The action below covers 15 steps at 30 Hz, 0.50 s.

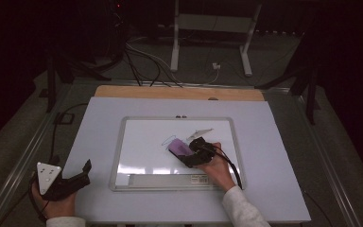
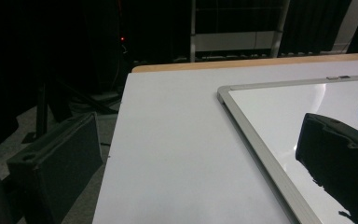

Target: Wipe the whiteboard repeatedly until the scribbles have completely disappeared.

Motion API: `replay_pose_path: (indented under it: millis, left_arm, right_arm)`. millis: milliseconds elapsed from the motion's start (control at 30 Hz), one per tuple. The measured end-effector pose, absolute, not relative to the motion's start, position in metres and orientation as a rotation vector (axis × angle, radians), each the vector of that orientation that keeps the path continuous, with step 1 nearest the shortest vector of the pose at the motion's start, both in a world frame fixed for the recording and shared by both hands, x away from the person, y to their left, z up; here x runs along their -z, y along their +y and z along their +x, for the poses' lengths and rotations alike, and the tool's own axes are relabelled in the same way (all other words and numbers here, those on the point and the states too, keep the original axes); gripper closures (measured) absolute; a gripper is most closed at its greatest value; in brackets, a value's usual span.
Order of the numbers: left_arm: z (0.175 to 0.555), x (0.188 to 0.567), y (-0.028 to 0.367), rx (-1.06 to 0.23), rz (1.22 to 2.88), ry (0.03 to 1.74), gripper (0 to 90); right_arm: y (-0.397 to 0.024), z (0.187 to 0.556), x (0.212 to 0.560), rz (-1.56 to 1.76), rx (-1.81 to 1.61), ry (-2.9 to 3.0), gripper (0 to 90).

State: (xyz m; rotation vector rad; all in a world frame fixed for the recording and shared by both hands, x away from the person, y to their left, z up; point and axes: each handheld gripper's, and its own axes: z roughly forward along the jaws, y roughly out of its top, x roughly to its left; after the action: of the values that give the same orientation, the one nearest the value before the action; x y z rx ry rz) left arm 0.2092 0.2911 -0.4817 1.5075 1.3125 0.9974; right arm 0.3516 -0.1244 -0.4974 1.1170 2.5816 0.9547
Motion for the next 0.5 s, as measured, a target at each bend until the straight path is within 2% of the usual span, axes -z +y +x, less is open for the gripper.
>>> replay_pose_path:
  millis: [300, 500]
  left_arm:
    - [0.209, 0.482, 0.291, -0.998, 1.507, 1.314, 0.9]
    - [0.21, 0.482, 0.29, -0.998, 1.512, 1.312, 1.0]
  right_arm:
    - [-0.154, 0.367, 0.497, 1.283, -0.9, 2.464, 40.8]
    - [-0.153, 0.368, 0.497, 1.267, -0.894, 2.481, 38.3]
